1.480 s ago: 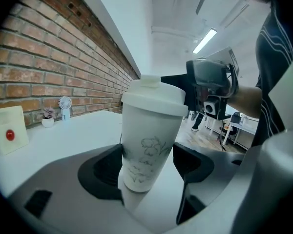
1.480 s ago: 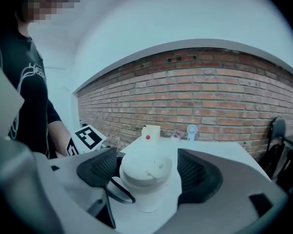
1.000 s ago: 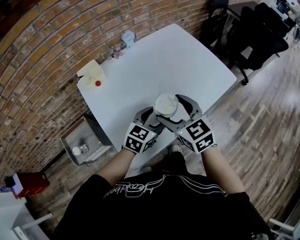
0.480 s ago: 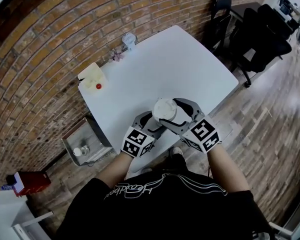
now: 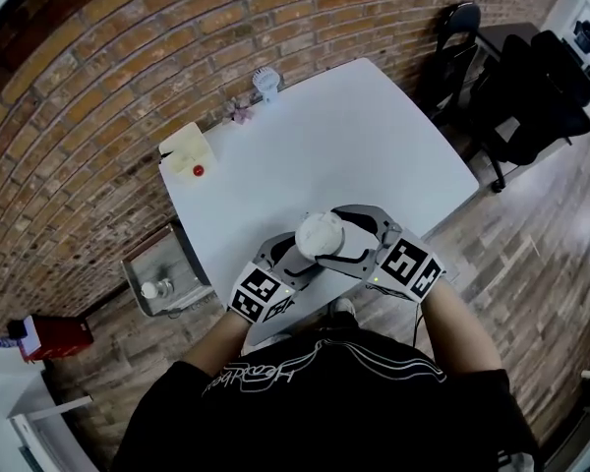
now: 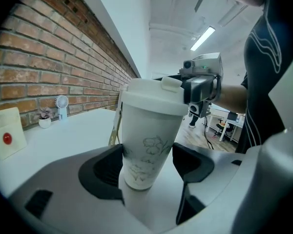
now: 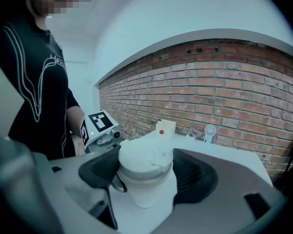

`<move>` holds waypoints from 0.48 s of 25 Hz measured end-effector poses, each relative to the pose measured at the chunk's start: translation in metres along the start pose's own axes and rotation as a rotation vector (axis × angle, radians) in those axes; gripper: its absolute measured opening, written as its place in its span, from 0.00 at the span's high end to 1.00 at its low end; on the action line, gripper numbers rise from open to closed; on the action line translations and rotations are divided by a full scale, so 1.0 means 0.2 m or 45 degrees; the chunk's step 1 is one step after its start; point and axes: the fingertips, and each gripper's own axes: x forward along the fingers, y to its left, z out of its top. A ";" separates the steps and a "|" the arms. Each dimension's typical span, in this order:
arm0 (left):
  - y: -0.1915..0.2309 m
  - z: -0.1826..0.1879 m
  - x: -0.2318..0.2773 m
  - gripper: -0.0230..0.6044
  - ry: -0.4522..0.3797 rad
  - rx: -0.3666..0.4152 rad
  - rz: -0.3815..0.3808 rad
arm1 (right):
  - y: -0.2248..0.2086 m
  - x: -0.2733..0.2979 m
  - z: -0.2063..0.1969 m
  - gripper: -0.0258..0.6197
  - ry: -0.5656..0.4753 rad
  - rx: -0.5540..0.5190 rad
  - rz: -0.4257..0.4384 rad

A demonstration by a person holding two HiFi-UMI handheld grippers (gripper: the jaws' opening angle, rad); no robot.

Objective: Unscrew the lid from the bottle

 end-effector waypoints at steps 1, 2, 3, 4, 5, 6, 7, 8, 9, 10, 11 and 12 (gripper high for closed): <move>0.00 0.00 0.00 0.43 0.000 -0.002 0.004 | 0.00 0.00 0.00 0.44 -0.001 -0.012 0.027; 0.00 0.00 0.00 0.43 -0.002 -0.007 0.010 | 0.00 0.00 0.00 0.44 -0.003 -0.022 0.050; 0.00 0.00 -0.01 0.43 -0.006 -0.012 0.019 | 0.00 0.00 0.00 0.44 -0.006 -0.030 0.068; 0.00 0.00 -0.01 0.43 -0.011 -0.017 0.030 | 0.01 0.00 0.01 0.44 -0.011 -0.037 0.082; 0.00 0.00 -0.01 0.43 -0.018 -0.022 0.040 | 0.01 0.00 0.01 0.44 -0.018 -0.043 0.093; 0.00 0.00 -0.01 0.43 -0.024 -0.024 0.048 | 0.01 0.00 0.01 0.44 -0.026 -0.049 0.104; 0.00 0.00 -0.01 0.43 -0.029 -0.026 0.055 | 0.00 0.00 0.01 0.44 -0.034 -0.054 0.116; 0.00 0.00 0.00 0.43 -0.033 -0.030 0.062 | 0.00 0.00 0.01 0.44 -0.042 -0.058 0.130; 0.00 0.00 0.00 0.43 -0.038 -0.036 0.069 | 0.00 0.00 0.01 0.44 -0.048 -0.063 0.146; 0.00 0.00 0.00 0.43 -0.043 -0.043 0.077 | 0.00 0.00 0.01 0.44 -0.053 -0.068 0.162; 0.00 0.00 0.00 0.43 -0.049 -0.048 0.085 | 0.00 0.00 0.01 0.44 -0.056 -0.076 0.176; 0.00 0.00 0.00 0.43 -0.056 -0.051 0.092 | 0.00 0.00 0.01 0.44 -0.058 -0.086 0.187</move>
